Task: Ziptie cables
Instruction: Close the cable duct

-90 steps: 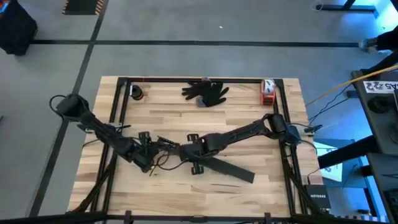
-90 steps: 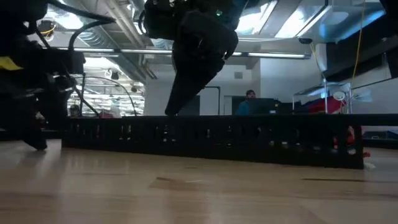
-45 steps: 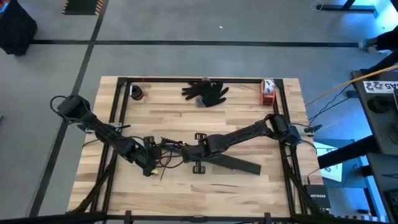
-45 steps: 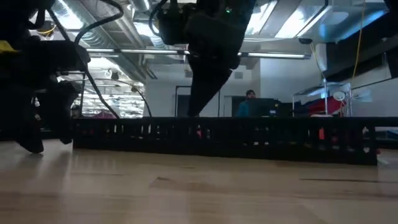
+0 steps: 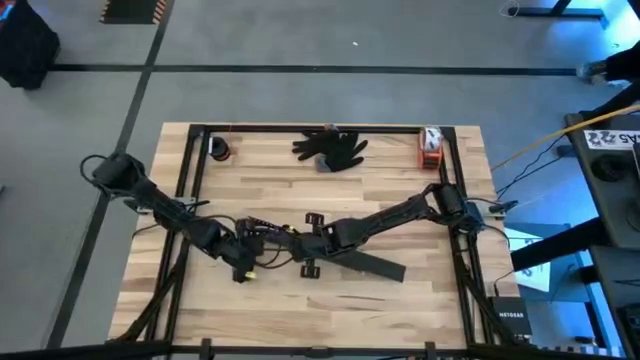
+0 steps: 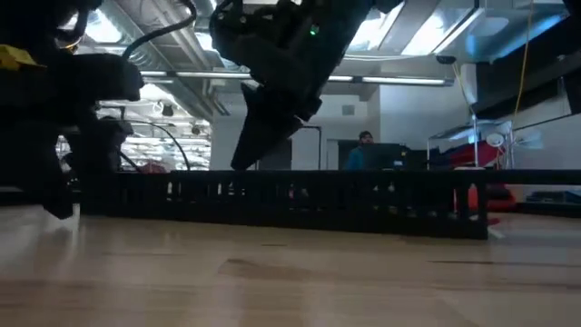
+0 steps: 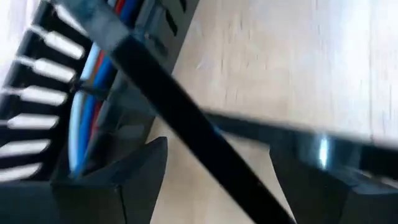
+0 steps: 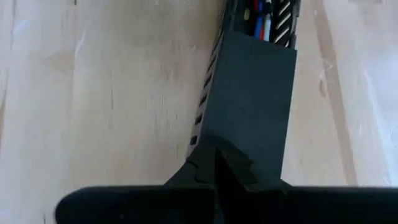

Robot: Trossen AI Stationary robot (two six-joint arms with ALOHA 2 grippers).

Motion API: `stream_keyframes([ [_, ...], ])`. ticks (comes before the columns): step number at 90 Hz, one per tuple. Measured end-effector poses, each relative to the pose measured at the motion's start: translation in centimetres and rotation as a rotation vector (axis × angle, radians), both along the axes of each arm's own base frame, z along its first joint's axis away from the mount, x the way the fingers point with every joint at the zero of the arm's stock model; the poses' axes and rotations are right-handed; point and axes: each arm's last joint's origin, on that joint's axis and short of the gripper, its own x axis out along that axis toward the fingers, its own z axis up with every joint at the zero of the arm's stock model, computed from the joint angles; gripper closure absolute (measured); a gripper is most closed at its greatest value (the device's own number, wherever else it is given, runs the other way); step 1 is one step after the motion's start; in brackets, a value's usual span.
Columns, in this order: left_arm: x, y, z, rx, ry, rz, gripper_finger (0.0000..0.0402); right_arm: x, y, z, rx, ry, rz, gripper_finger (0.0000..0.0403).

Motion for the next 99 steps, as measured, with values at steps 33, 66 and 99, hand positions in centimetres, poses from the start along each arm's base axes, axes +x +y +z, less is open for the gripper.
stream_keyframes([
  [33,-2.0,2.4,7.7,0.0,-0.022,-0.128,0.0121,0.0,-0.2,-0.1,0.04,0.021,0.013,0.0403],
  [66,-0.9,6.9,3.5,-0.132,-0.265,-0.155,0.0121,0.0,-0.1,0.0,0.045,0.011,0.015,0.0403],
  [99,0.4,8.1,0.6,-0.103,-0.335,-0.206,0.0121,0.1,-0.1,0.0,0.057,0.006,0.013,0.0403],
])
